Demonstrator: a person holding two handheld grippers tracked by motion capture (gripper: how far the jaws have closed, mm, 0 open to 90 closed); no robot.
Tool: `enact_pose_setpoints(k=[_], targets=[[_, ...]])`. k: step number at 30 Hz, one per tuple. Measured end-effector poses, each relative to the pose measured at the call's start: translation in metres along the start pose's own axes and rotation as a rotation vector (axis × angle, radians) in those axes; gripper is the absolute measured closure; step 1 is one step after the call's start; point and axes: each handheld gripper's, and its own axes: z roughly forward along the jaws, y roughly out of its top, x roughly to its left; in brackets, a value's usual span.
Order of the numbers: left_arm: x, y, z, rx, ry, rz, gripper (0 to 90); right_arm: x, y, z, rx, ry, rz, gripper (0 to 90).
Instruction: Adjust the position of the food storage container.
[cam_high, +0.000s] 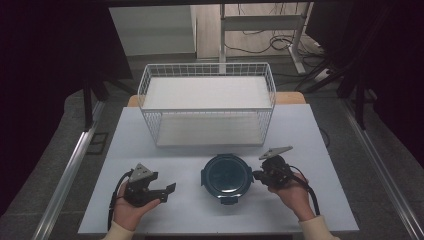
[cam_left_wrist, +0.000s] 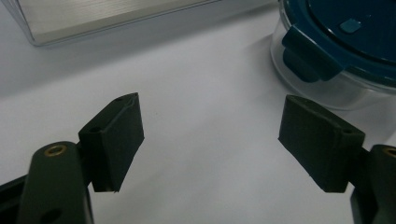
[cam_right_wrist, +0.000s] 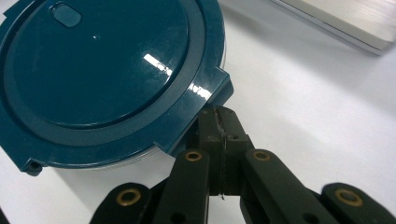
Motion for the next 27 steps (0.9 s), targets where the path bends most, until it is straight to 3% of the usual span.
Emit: enact_pose_setpoints(k=[14, 21, 27], targets=[[0.0, 0.0, 0.001, 0.001, 0.001, -0.001, 21.7, 0.018, 0.007, 0.012, -0.022, 0.064, -0.02, 89.9], [0.002, 0.0, 0.0, -0.007, -0.002, -0.009, 21.7, 0.015, 0.006, 0.013, -0.042, 0.099, -0.053, 89.7], [0.0, 0.0, 0.001, -0.014, -0.014, -0.016, 21.3, 0.006, -0.001, 0.002, -0.136, 0.029, -0.038, 89.2]])
